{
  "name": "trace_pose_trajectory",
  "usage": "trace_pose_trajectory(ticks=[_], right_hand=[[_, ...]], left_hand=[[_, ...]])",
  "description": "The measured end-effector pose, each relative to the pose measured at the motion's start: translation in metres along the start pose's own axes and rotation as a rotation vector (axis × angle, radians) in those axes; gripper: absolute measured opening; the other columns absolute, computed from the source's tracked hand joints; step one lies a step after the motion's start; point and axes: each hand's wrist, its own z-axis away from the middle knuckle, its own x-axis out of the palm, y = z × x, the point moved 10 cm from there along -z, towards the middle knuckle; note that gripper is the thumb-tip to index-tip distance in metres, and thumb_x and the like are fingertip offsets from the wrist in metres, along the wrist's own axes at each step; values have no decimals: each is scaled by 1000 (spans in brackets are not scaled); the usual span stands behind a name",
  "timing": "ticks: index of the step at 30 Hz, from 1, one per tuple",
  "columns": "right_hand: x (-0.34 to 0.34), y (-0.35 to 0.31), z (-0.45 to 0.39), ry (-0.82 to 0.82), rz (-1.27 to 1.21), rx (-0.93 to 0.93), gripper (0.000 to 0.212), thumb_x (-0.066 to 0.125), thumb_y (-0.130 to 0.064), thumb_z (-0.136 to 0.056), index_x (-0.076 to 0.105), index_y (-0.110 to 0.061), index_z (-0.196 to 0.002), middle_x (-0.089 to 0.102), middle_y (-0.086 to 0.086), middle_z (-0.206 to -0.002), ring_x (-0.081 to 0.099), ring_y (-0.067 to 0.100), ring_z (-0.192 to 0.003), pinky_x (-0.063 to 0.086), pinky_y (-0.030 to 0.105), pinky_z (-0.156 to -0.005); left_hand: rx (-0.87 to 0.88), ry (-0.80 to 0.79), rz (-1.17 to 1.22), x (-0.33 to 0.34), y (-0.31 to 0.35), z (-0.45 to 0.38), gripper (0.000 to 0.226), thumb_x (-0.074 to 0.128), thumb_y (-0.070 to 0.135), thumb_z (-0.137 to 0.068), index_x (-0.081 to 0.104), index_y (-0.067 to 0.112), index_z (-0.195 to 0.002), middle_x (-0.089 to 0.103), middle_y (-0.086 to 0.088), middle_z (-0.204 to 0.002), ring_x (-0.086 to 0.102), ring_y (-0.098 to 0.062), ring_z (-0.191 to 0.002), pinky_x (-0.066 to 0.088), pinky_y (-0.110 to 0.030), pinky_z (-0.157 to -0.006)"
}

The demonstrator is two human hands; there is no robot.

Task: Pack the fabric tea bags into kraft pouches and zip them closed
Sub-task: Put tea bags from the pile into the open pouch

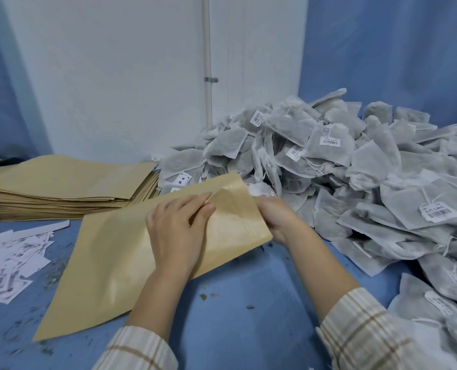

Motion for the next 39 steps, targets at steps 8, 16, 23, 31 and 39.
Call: trace_pose_trajectory(ticks=[8, 16, 23, 31, 39], right_hand=[[32, -16, 18, -226, 759, -256, 15, 52, -8, -91, 61, -16, -81, 55, 1, -74, 47, 10, -66, 38, 21, -59], [34, 14, 7, -258, 660, -95, 32, 38, -10, -98, 41, -24, -69, 45, -11, -68, 48, -3, -52, 38, 1, -46], [25, -41, 17, -186, 740, -392, 23, 58, -6, -85, 55, -20, -67, 49, -8, -66, 43, 4, -60, 40, 14, -55], [-65, -42, -1, 394, 789, -390, 45, 55, -39, -82, 49, -27, -124, 56, 2, -112, 54, 21, -105, 43, 32, -86], [-97, -49, 15, 728, 644, -512, 34, 53, -14, -84, 45, -20, -116, 60, -3, -86, 54, 23, -76, 35, 22, -63]], left_hand=[[66, -90, 115, 4, 3, 3, 20, 62, 34, -86, 70, 37, -104, 67, 17, -109, 52, -13, -107, 27, -36, -104], [149, -165, 260, 13, 21, 6, 14, 67, 30, -84, 73, 34, -96, 69, 19, -98, 60, -12, -98, 39, -48, -93], [148, -150, 243, 10, 18, 2, 16, 64, 32, -87, 71, 36, -101, 70, 17, -100, 62, -14, -100, 42, -49, -93], [180, -14, 149, -3, 32, 1, 19, 63, 28, -87, 73, 27, -104, 70, 8, -101, 60, -22, -97, 41, -47, -89], [92, -2, -64, 4, 13, 10, 19, 65, 27, -86, 73, 28, -103, 71, 5, -100, 59, -25, -100, 34, -36, -90]])
